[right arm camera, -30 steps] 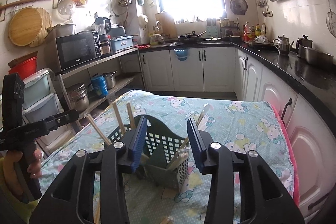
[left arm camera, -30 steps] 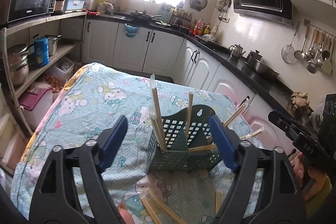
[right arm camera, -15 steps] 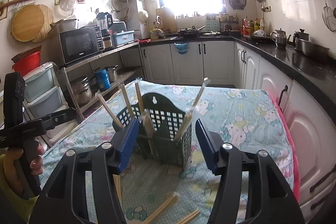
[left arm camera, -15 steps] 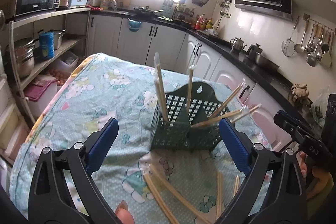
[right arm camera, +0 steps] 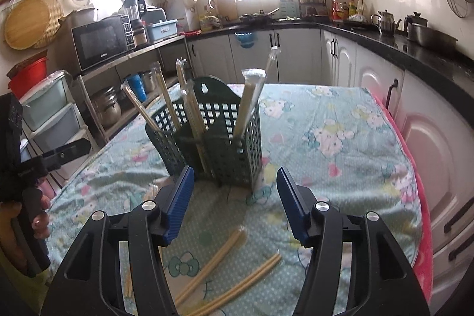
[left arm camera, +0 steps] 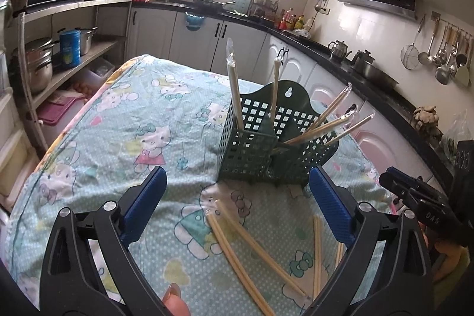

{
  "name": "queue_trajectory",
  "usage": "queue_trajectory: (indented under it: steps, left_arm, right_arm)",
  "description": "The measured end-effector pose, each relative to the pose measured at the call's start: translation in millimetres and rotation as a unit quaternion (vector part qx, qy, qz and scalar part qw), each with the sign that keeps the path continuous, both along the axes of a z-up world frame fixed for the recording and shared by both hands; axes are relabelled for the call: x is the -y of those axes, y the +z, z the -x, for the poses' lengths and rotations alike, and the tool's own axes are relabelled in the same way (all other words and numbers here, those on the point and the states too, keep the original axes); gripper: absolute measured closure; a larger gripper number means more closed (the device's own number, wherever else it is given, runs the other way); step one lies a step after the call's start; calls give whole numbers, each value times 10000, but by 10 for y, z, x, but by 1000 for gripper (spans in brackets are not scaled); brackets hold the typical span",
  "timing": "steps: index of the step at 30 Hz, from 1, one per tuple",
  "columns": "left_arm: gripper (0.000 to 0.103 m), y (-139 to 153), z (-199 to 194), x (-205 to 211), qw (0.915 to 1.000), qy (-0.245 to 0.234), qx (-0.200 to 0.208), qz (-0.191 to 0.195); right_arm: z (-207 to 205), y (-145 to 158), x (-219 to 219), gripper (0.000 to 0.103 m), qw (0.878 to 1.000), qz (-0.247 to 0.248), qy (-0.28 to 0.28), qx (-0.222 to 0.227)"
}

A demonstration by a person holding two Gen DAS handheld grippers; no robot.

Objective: Organize utensils
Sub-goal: 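Withdraw the left gripper from the caddy toward the chopsticks on the sheet, then lower the left gripper onto another wrapped chopstick pair and close it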

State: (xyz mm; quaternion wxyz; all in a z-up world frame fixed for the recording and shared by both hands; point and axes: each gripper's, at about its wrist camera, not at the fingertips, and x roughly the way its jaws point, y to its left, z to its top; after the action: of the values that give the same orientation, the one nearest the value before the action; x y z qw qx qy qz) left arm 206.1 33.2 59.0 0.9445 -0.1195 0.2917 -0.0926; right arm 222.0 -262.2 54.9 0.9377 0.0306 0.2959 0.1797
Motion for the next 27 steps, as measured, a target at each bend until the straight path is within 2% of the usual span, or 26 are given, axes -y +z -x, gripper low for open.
queue_trajectory:
  steps: [10, 18, 22, 24, 26, 27]
  left_arm:
    - [15, -199, 87, -23, 9998, -18, -197, -7]
    - [16, -494, 106, 49, 9980, -158, -600, -101]
    - [27, -660, 96, 90, 9963, -221, -819, -115]
    - [36, -730, 83, 111, 9953, -271, -922, -116]
    - [51, -813, 63, 143, 9937, -341, -1061, -132]
    - [54, -858, 52, 155, 9928, -363, -1135, -127]
  right_arm:
    - [87, -241, -44, 47, 9996, 113, 84, -254]
    - [99, -463, -82, 47, 9984, 156, 155, -530]
    - [88, -575, -84, 47, 9973, 170, 197, -686]
    - [74, -621, -91, 47, 9967, 174, 213, -763]
    - [62, -675, -97, 47, 9961, 190, 227, -836]
    - [53, -712, -103, 47, 9955, 217, 233, -895]
